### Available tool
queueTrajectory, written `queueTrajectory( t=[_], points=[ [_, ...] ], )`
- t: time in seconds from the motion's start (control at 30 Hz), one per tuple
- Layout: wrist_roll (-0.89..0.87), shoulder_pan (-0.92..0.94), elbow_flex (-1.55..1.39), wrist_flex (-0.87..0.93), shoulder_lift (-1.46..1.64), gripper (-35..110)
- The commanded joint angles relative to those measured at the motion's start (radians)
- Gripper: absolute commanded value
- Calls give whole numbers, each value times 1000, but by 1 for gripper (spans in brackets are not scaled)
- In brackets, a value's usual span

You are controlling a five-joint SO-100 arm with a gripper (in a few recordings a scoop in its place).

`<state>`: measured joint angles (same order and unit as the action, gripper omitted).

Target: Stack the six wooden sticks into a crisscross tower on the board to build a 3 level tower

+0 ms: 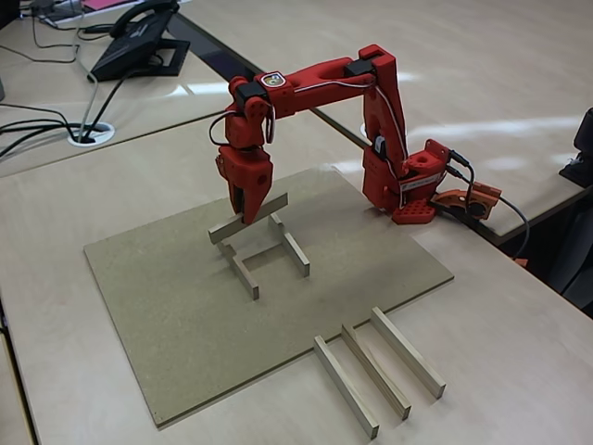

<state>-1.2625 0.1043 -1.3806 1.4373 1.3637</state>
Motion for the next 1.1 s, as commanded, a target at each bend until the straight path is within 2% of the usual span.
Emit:
queueTrajectory(
  t=[0.0, 1.07],
  points=[
    [3, 11, -32, -8, 29, 1],
    [63, -17, -140, -94, 38, 9]
  ],
)
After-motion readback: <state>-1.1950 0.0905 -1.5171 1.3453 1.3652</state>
